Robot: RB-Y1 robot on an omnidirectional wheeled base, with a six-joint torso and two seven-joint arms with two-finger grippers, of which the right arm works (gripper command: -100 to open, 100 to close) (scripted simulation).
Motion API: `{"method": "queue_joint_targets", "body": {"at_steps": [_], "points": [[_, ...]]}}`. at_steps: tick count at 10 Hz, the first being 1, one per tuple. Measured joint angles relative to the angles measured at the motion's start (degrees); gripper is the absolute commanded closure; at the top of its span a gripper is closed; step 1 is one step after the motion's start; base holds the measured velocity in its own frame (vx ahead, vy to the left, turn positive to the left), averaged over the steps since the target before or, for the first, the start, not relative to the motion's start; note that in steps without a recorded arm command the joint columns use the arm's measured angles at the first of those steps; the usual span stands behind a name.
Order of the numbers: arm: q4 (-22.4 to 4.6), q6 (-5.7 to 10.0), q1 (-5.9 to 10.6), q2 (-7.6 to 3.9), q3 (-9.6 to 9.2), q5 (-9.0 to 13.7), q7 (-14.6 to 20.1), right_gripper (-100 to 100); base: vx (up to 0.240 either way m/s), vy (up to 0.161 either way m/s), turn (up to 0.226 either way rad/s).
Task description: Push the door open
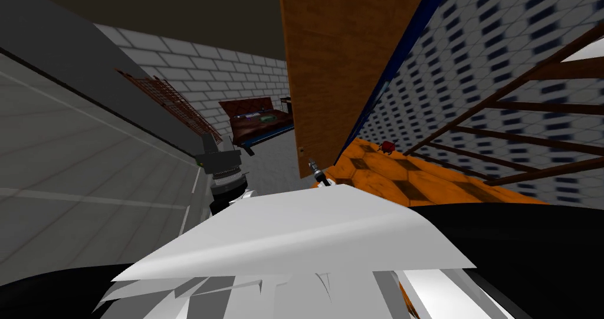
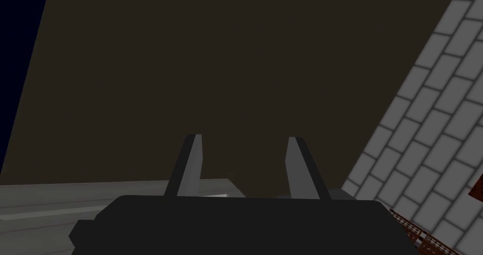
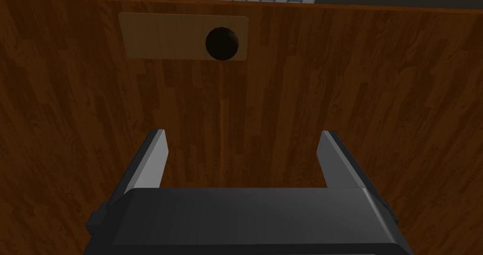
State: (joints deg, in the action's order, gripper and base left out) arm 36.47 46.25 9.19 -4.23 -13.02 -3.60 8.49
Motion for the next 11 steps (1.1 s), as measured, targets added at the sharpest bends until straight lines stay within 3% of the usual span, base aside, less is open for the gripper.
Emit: {"method": "queue_joint_targets", "body": {"at_steps": [9,10,11], "points": [[-0.53,1.06,-0.11,0.47,1.12,0.43,-1.24,-100,0.182,0.055,0.024],[-0.54,1.1,-0.08,0.5,1.13,0.44,-1.27,100,-0.011,-0.003,-0.01],[-0.49,1.16,-0.07,0.49,1.11,0.43,-1.26,100,-0.029,-0.009,0.008]]}}
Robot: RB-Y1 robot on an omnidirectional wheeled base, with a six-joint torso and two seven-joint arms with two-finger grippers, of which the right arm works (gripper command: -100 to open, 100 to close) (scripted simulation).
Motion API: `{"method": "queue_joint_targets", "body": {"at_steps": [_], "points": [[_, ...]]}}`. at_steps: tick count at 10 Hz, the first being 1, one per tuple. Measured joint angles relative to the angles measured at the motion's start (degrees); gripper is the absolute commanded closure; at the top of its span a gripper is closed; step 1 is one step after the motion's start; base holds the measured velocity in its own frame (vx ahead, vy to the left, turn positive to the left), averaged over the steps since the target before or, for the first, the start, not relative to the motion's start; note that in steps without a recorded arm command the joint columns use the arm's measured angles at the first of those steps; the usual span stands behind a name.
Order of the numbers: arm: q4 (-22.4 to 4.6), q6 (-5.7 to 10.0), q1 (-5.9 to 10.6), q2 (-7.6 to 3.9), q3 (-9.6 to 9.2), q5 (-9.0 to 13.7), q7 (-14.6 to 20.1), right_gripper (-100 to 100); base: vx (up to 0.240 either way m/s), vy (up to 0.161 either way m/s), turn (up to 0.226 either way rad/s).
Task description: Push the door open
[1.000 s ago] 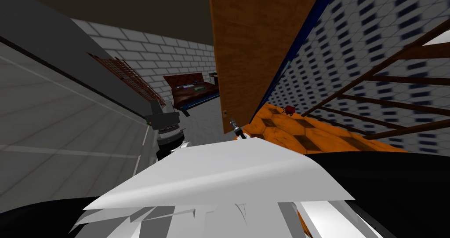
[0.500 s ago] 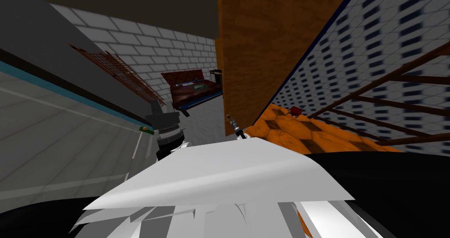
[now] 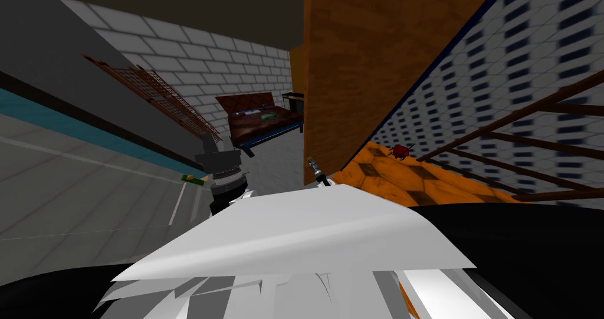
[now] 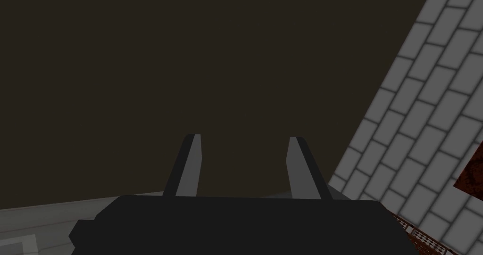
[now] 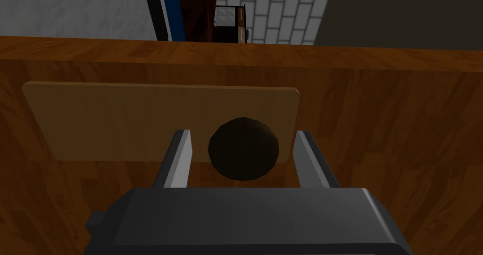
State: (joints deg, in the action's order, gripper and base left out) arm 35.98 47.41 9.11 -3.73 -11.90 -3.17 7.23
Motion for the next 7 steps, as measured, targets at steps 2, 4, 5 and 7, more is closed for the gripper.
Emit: {"method": "queue_joint_targets", "body": {"at_steps": [2,4,5,7], "points": [[-0.06,-0.16,-0.01,-0.03,0.0,-0.01,-0.02,100,-0.017,-0.006,0.002],[-0.15,-0.23,-0.12,-0.03,-0.03,-0.03,-0.02,100,-0.003,0.0,-0.001],[-0.16,-0.24,-0.14,-0.03,-0.03,-0.03,-0.01,100,0.082,0.046,-0.032],[-1.68,0.15,0.08,0.03,0.44,0.24,-0.25,100,0.167,0.071,-0.027]]}}
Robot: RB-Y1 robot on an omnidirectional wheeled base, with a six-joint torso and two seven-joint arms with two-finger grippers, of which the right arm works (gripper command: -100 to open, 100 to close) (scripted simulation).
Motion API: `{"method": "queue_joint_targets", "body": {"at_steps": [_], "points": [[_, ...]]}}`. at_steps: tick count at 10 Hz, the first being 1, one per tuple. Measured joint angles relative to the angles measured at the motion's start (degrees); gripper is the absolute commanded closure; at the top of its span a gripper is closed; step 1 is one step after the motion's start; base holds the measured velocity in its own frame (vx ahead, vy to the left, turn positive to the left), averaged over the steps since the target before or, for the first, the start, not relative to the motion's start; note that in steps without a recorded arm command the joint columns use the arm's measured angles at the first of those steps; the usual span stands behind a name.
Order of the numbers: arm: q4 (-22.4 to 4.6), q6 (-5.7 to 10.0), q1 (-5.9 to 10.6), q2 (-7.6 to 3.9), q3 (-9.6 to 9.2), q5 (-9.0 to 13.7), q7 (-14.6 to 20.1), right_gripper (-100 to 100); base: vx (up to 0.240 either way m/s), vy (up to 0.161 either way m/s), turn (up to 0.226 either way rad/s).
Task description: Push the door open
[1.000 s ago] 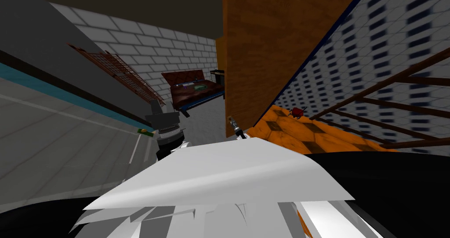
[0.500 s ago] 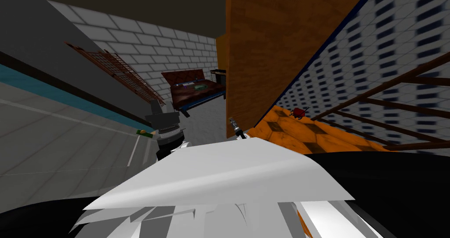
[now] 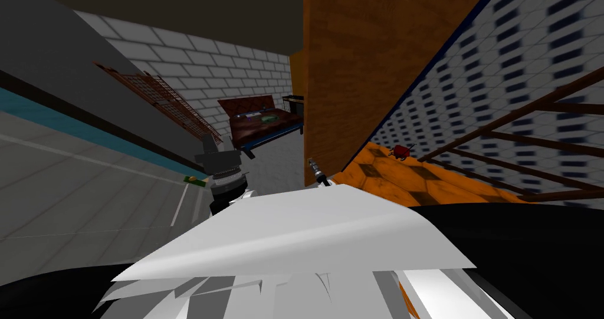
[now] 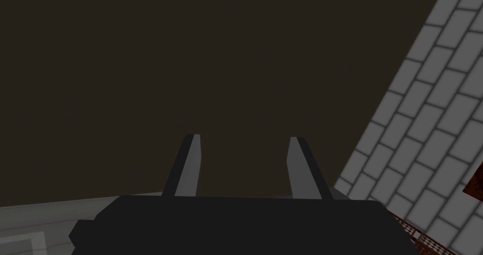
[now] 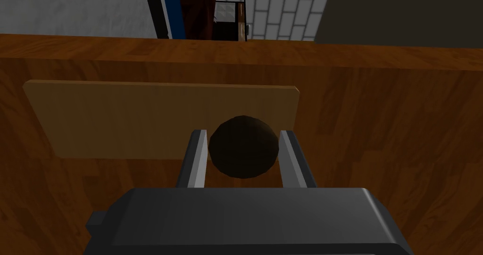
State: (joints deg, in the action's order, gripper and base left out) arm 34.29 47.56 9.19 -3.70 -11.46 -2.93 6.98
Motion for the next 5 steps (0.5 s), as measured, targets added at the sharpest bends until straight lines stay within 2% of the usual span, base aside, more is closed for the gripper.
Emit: {"method": "queue_joint_targets", "body": {"at_steps": [3,4,5], "points": [[1.95,-1.06,-0.85,-0.04,0.95,0.44,-0.65,100,0.192,0.073,-0.028],[2.04,-1.15,-0.79,-0.21,1.41,0.68,-0.81,100,0.193,0.12,-0.057],[1.24,-0.58,-0.41,-0.25,2.1,1.02,-1.11,100,0.178,0.116,-0.091]]}}
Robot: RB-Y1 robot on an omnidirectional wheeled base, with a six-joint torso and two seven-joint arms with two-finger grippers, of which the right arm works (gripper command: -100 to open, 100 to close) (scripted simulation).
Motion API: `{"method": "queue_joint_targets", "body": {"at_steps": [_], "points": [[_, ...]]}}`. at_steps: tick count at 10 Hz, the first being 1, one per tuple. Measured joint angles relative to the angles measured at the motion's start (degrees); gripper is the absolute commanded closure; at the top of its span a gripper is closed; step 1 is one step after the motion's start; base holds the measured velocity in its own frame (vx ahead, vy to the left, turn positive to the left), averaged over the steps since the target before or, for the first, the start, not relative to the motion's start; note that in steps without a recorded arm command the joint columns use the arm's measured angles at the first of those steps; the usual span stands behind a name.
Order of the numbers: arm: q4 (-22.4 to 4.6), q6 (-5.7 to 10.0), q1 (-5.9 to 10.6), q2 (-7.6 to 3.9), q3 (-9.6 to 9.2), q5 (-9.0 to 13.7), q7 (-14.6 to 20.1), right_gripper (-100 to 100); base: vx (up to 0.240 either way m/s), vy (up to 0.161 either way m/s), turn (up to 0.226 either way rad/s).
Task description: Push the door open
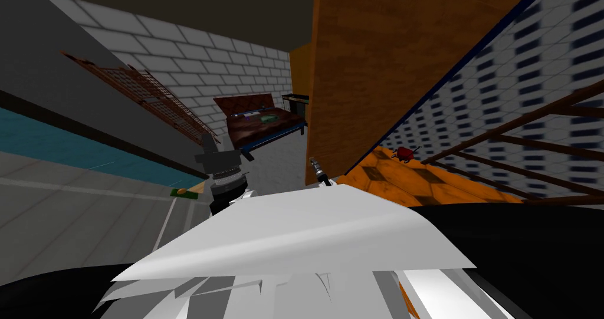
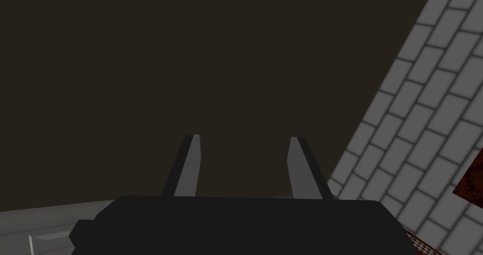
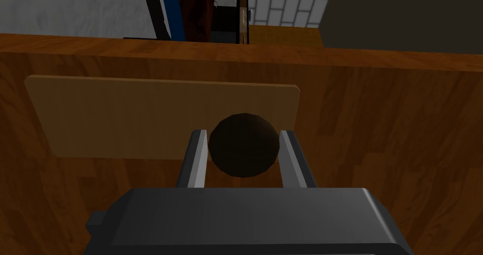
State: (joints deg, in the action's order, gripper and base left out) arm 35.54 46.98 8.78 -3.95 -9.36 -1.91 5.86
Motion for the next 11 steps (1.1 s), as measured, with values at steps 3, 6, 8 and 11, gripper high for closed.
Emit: {"method": "queue_joint_targets", "body": {"at_steps": [3,6,8,11], "points": [[-3.61,1.56,2.16,-0.25,2.29,1.2,-0.7,100,0.122,0.066,-0.027],[0.37,-1.22,0.22,-0.76,3.42,1.7,-1.3,100,0.13,0.078,-0.085],[-0.96,-0.23,0.59,-1.05,5.07,2.52,-1.86,-100,0.054,0.071,-0.064],[-0.72,-0.51,0.72,-0.97,5.11,2.63,-1.79,-100,-0.243,0.05,-0.04]]}}
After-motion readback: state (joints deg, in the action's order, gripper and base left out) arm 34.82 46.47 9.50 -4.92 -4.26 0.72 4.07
